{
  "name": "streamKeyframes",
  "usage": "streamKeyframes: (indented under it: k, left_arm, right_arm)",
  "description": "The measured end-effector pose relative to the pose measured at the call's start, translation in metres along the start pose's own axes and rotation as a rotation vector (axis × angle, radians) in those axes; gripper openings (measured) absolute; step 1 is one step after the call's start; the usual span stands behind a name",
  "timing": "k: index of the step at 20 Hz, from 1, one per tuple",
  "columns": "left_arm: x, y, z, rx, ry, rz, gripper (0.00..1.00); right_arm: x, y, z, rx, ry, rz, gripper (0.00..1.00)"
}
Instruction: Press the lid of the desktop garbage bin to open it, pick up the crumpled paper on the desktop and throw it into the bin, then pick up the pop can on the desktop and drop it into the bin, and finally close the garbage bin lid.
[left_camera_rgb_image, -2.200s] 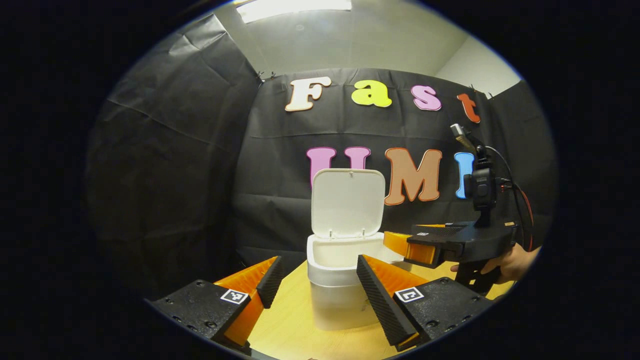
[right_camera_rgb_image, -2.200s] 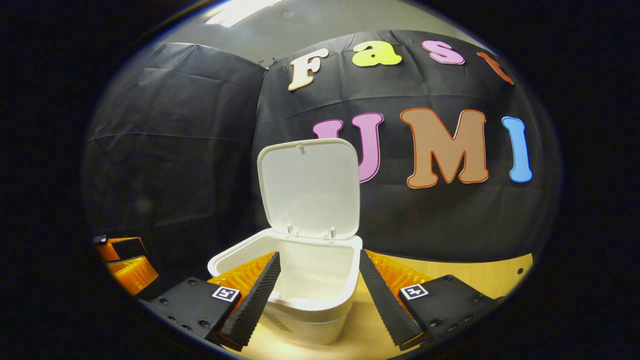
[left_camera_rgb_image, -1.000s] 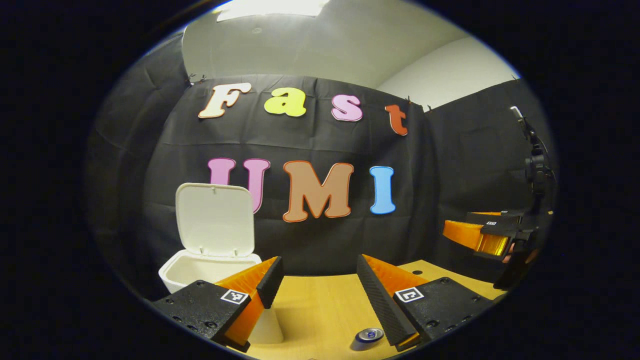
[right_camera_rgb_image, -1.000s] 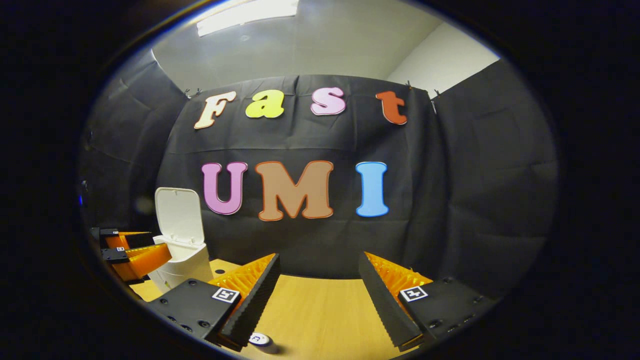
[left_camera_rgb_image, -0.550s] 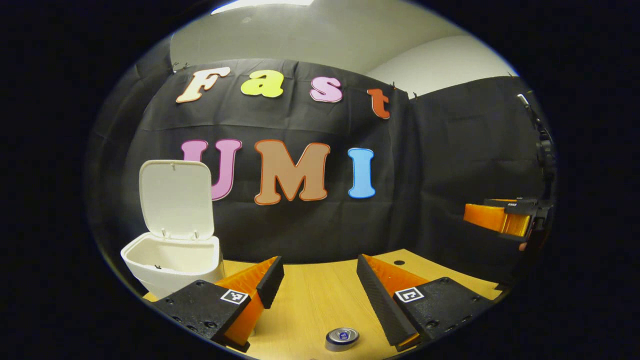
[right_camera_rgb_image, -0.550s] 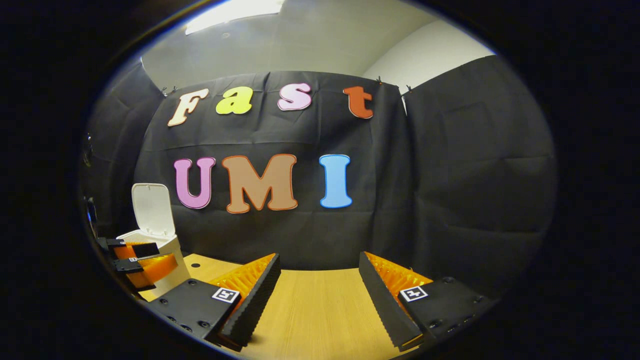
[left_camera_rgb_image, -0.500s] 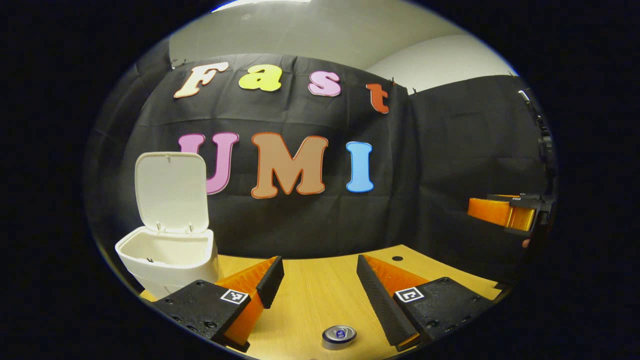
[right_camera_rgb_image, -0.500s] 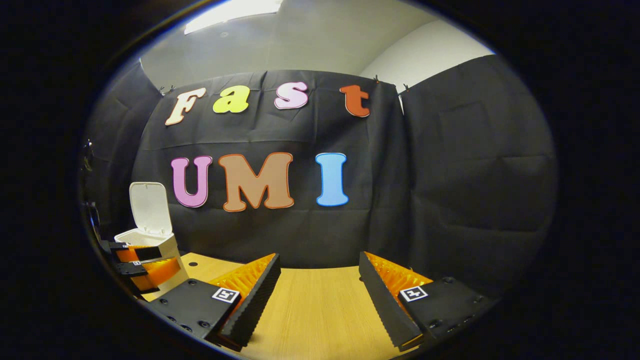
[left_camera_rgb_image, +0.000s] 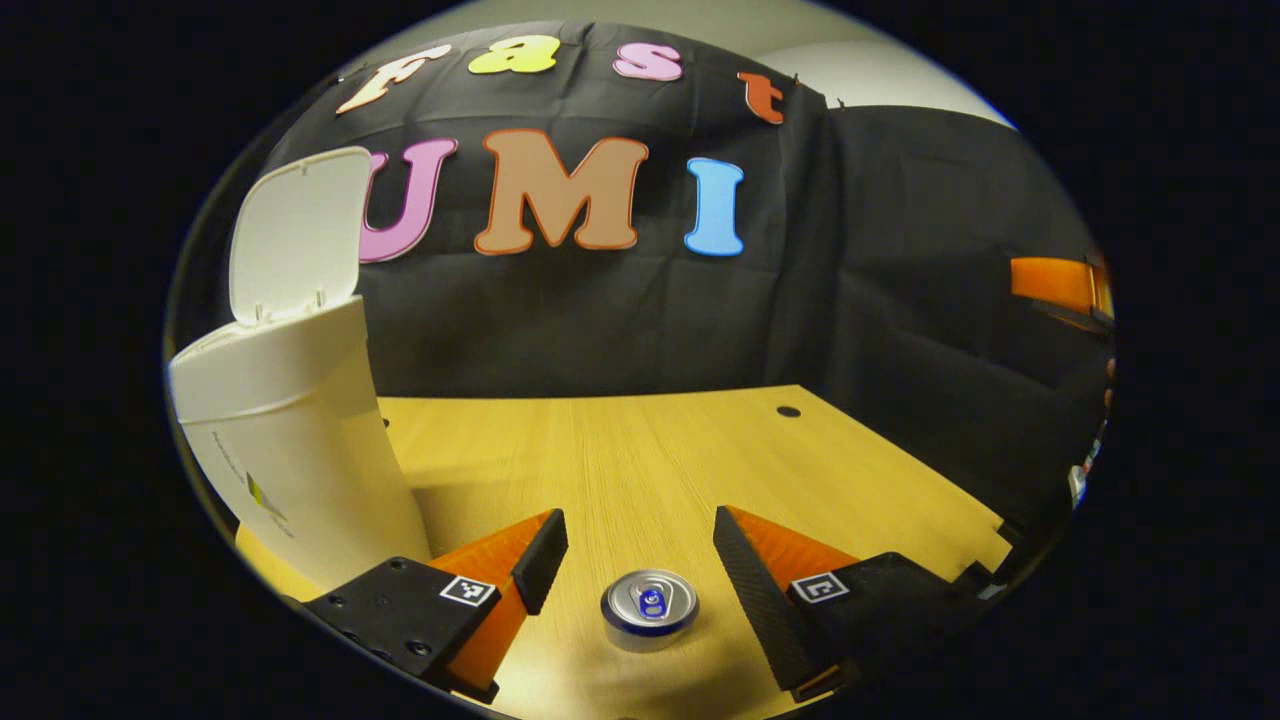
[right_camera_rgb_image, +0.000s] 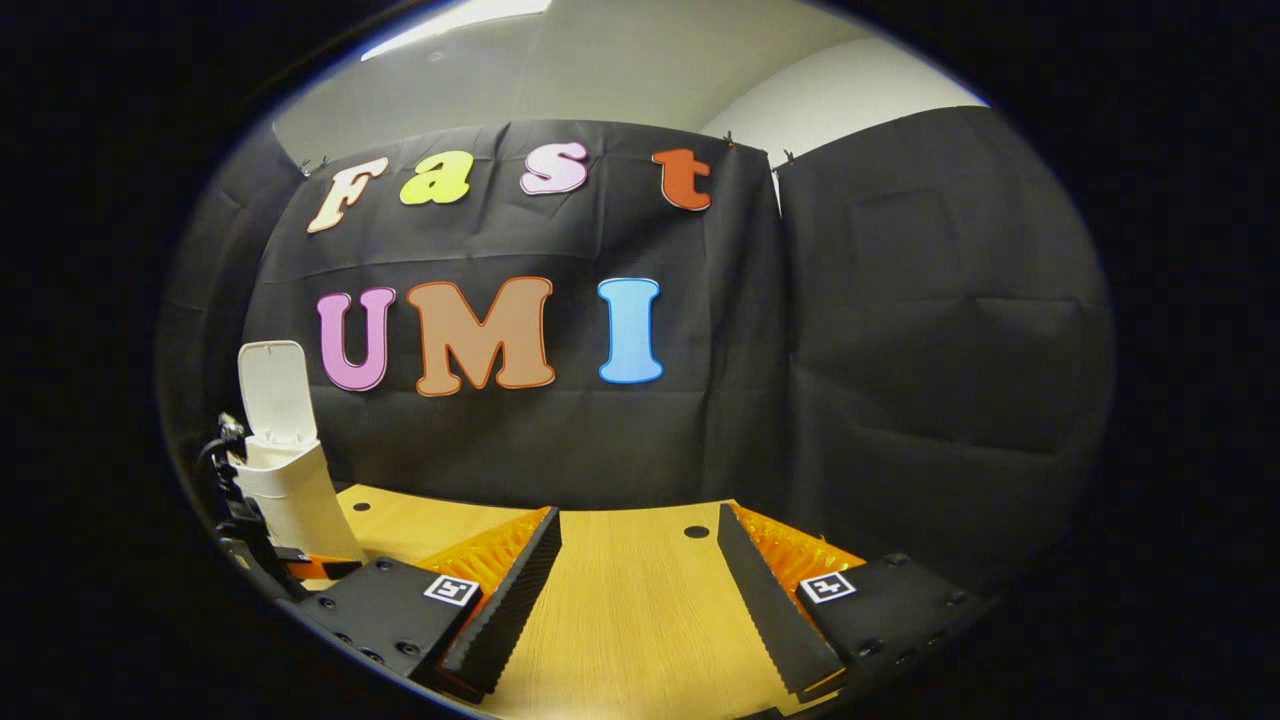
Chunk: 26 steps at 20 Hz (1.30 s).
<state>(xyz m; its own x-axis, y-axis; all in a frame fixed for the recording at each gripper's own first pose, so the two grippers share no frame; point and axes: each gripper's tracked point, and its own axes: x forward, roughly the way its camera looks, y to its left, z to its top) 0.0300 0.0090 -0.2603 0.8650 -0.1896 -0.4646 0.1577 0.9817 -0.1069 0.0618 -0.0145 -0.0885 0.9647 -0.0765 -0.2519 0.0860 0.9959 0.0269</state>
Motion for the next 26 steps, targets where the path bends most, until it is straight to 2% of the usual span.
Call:
streamKeyframes:
  k: [6,12,13,14,18,26]
  left_arm:
    - [0.022,0.000,-0.069,0.003,0.134,0.010,0.92]
    - [0.032,0.001,-0.102,0.027,0.202,0.023,0.91]
    - [0.032,0.003,-0.102,0.039,0.207,0.034,0.90]
    - [0.032,0.003,-0.100,0.047,0.205,0.033,0.77]
    - [0.031,0.001,-0.056,0.066,0.127,0.025,0.77]
    - [0.012,0.012,0.097,0.088,-0.184,0.042,0.75]
  right_arm:
    - [-0.010,-0.013,-0.016,-0.020,0.037,-0.037,0.99]
    - [-0.014,-0.020,-0.030,-0.051,0.082,-0.062,1.00]
    - [-0.014,-0.021,-0.031,-0.054,0.083,-0.063,1.00]
    - [-0.015,-0.021,-0.033,-0.057,0.083,-0.065,1.00]
    - [-0.009,-0.014,-0.032,-0.057,0.078,-0.048,1.00]
    - [0.003,0.008,-0.021,-0.040,0.038,0.011,1.00]
